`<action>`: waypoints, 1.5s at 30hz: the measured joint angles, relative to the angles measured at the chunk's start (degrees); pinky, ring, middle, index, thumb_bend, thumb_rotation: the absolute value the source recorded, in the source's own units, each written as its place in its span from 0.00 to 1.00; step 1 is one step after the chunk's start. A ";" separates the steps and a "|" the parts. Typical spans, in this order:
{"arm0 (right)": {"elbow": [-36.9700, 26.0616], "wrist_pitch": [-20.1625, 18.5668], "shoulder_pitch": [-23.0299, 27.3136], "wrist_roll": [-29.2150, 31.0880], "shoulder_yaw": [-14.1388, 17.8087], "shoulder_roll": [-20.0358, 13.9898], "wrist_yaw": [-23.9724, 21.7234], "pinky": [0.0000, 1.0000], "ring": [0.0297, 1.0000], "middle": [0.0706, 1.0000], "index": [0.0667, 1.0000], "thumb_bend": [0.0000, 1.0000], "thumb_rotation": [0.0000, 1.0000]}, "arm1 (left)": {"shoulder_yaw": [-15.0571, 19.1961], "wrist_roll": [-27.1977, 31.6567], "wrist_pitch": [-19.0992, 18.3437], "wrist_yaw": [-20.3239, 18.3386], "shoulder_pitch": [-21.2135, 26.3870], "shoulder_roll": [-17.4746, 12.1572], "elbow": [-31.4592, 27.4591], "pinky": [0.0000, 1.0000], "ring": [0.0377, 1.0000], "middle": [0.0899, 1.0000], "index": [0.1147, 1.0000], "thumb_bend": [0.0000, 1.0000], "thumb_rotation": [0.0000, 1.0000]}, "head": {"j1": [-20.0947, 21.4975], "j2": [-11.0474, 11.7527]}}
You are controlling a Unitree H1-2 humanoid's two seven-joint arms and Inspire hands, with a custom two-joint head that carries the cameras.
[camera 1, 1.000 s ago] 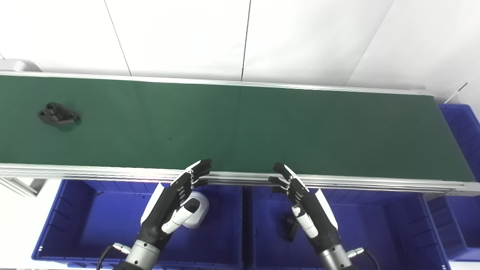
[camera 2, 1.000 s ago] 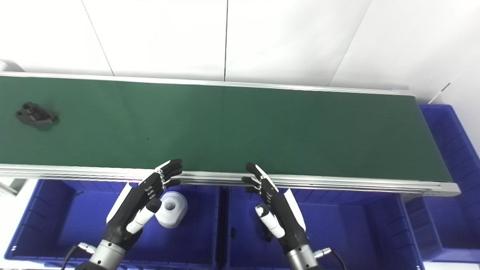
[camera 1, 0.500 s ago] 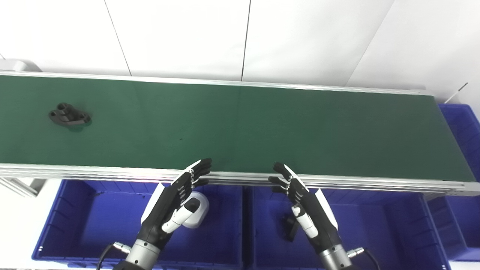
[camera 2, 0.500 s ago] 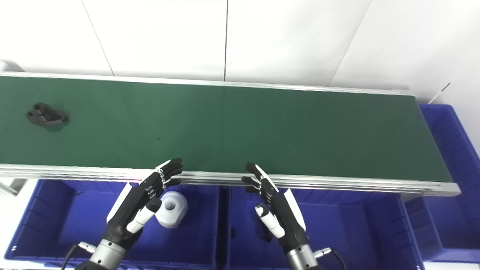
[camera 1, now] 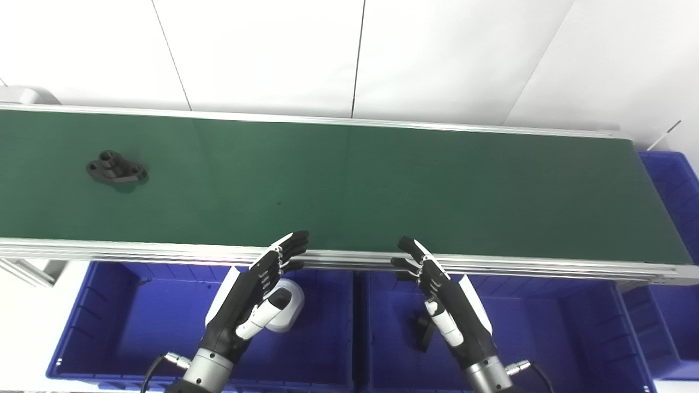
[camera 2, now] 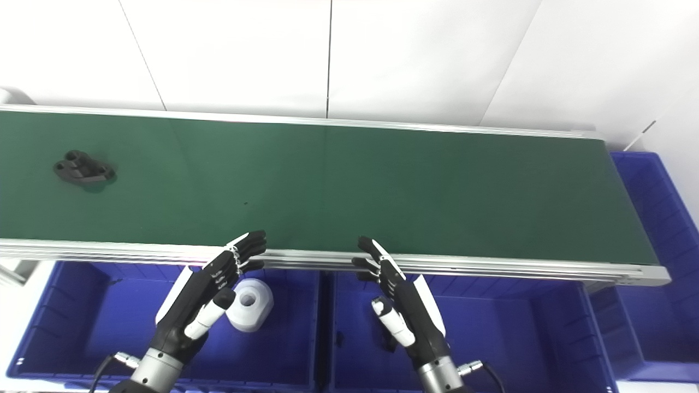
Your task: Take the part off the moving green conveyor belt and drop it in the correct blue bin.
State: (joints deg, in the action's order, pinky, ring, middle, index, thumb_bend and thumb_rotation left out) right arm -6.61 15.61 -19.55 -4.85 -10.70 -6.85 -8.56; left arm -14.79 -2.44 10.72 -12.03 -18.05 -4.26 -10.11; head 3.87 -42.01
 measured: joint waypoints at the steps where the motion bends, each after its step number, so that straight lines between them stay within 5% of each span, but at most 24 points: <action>1: 0.00 0.00 0.00 -0.02 0.00 0.00 0.00 0.78 0.84 0.92 0.93 0.82 1.00 | 0.00 -0.01 0.00 0.00 0.00 -0.01 0.00 0.83 0.89 0.89 0.85 0.71 0.86 | 0.00 0.00; 10: 0.08 0.00 0.01 -0.19 -0.01 0.02 0.02 0.77 0.85 0.92 0.92 0.84 1.00 | -0.06 -0.03 0.03 0.00 0.00 -0.03 0.03 0.83 0.89 0.89 0.85 0.71 0.86 | 0.00 0.79; 16: 3.60 0.63 0.12 -0.19 -0.04 0.03 0.10 0.78 0.85 0.92 0.92 0.85 0.99 | -0.13 -0.05 1.27 0.01 -0.12 0.00 2.96 0.83 0.89 0.89 0.84 0.73 0.86 | -2.11 6.68; 20: 8.46 4.49 0.29 -0.11 0.06 -0.04 0.16 0.75 0.84 0.92 0.91 0.82 0.99 | -0.22 -0.37 5.13 0.11 -0.08 0.58 7.75 0.79 0.86 0.86 0.81 0.72 0.83 | -4.91 13.52; 22: 10.48 6.34 0.66 -0.09 0.18 -0.10 0.18 0.75 0.83 0.92 0.91 0.82 0.98 | -0.23 -0.39 7.34 0.13 0.18 1.13 10.18 0.78 0.85 0.85 0.80 0.70 0.78 | -5.44 14.41; 28: 13.63 7.71 2.98 0.86 0.44 -0.56 0.11 0.74 0.83 0.92 0.90 0.81 0.98 | -0.32 -0.30 11.42 0.07 2.87 1.46 15.06 0.75 0.84 0.84 0.78 0.72 0.75 | -6.50 15.29; 45: 14.54 7.76 3.54 1.61 0.37 -1.60 0.07 0.74 0.84 0.92 0.90 0.79 0.98 | -0.39 -0.54 11.83 0.09 3.34 1.65 15.67 0.75 0.84 0.84 0.78 0.74 0.69 | -8.61 15.21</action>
State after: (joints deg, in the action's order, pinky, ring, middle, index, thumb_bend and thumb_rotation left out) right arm 7.93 23.37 -16.01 -3.24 -10.33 -8.45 -8.49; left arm -15.18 -2.99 22.54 -11.94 -14.71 -2.61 5.55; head -4.74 -26.81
